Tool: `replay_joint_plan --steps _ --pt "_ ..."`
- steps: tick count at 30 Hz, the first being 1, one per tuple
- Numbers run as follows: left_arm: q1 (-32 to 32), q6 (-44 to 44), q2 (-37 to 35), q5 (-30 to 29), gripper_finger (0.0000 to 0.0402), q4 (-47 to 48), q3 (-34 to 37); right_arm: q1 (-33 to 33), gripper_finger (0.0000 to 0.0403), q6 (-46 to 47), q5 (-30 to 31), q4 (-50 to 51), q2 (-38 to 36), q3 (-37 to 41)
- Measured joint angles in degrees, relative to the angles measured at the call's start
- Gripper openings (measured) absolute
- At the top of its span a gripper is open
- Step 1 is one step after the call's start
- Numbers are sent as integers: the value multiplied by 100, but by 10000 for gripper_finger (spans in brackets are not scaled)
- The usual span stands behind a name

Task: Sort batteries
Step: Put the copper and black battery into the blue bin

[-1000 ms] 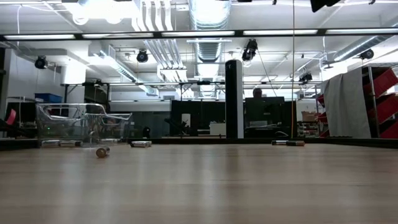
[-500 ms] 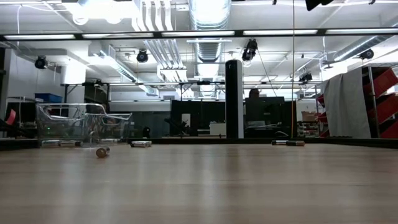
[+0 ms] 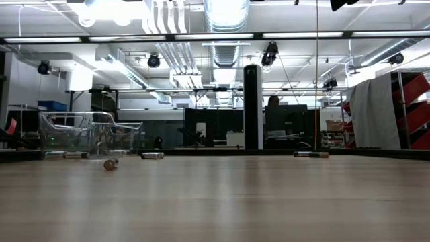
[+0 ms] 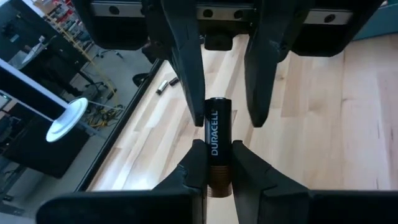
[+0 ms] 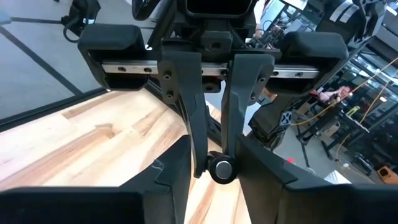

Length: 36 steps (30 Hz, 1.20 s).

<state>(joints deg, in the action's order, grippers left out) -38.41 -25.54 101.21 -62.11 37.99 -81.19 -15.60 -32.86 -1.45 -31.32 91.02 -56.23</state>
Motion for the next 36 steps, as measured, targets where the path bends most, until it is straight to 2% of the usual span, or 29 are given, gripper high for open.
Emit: replay_joint_plan --steps 7,17,29,36 --pt "0 384 0 96 23 -380 2 1 96 -167 -13 108 0 4" --pt "0 449 0 170 23 -479 0 -1 100 -245 -22 128 0 13" --pt "0 417 0 186 23 -467 2 -1 54 -282 -11 197 0 13" --pt "11 175 0 148 57 -444 2 5 54 -253 5 215 0 13"
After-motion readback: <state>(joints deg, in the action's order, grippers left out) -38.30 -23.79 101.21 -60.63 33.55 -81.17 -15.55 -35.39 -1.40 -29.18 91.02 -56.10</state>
